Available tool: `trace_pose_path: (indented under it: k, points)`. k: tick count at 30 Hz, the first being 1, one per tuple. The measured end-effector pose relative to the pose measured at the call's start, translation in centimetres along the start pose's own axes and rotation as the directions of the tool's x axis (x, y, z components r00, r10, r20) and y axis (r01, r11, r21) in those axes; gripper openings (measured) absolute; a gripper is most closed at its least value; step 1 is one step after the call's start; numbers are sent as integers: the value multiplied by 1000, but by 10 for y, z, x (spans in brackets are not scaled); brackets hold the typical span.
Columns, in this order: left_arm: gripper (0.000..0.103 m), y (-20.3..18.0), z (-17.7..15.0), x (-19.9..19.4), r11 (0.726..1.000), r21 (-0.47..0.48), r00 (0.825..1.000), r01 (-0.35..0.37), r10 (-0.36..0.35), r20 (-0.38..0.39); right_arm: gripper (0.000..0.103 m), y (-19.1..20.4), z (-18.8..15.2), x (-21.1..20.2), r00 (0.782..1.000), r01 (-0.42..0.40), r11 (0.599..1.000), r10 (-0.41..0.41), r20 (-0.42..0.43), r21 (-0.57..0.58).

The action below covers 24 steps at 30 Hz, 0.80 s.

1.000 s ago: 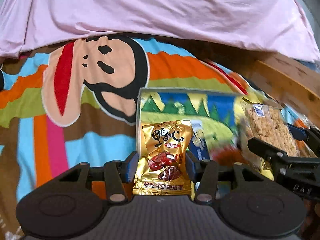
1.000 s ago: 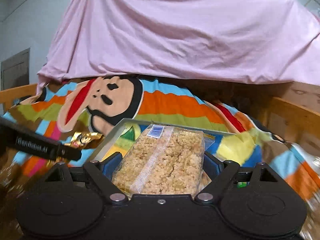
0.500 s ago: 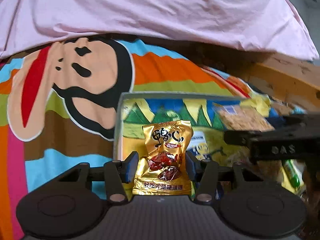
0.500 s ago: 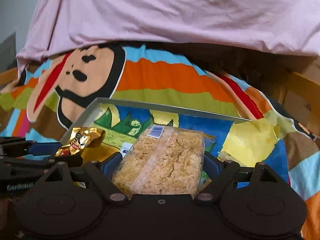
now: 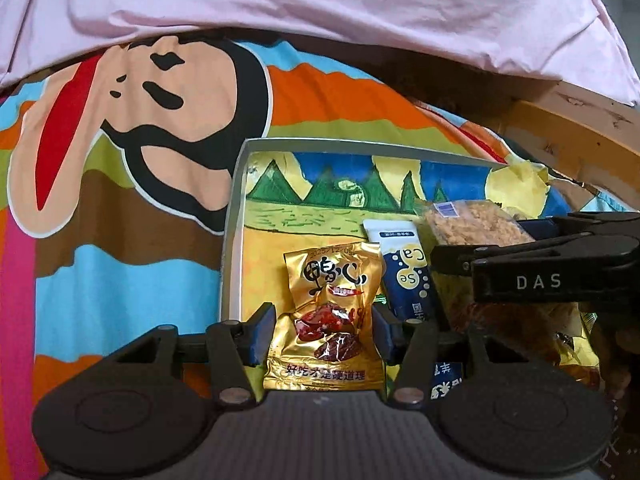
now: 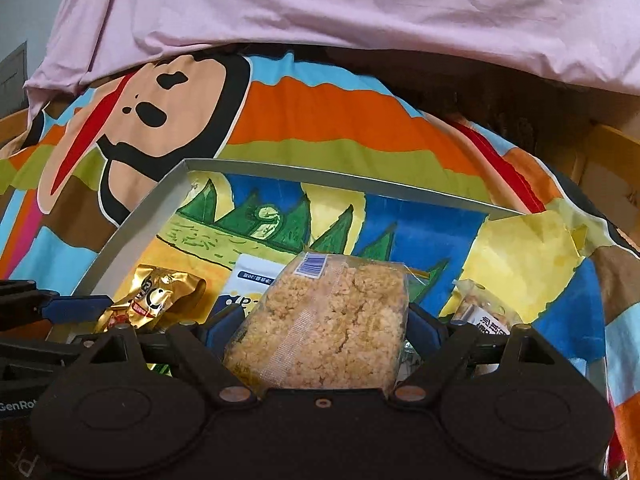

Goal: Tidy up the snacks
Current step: 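Carry the duck pack and puffed-rice block into the metal tray with both tools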

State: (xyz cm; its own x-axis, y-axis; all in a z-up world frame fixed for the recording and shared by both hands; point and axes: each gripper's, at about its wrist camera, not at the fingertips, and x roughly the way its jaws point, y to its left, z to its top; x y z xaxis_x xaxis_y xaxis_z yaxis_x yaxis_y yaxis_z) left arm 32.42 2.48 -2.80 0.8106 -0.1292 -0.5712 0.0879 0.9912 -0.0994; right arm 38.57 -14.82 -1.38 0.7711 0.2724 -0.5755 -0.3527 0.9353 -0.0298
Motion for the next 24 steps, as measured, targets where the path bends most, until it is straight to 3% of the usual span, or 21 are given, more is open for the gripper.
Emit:
trace_pose_path:
  k: [10, 13, 24]
  points:
    - [66, 3, 0, -2, 999, -26, 1000, 23, -23, -20, 90, 4, 0, -4, 1000, -4, 1000, 4, -20, -13]
    - [76, 3, 0, -6, 1000, -21, 1000, 19, -19, -13, 98, 2, 5, -12, 1000, -9, 1000, 9, 11, -8]
    - [96, 1, 4, -36, 1000, -25, 999, 10, -9, 37, 102, -6, 22, -64, 990, 37, 999, -38, 135, 7]
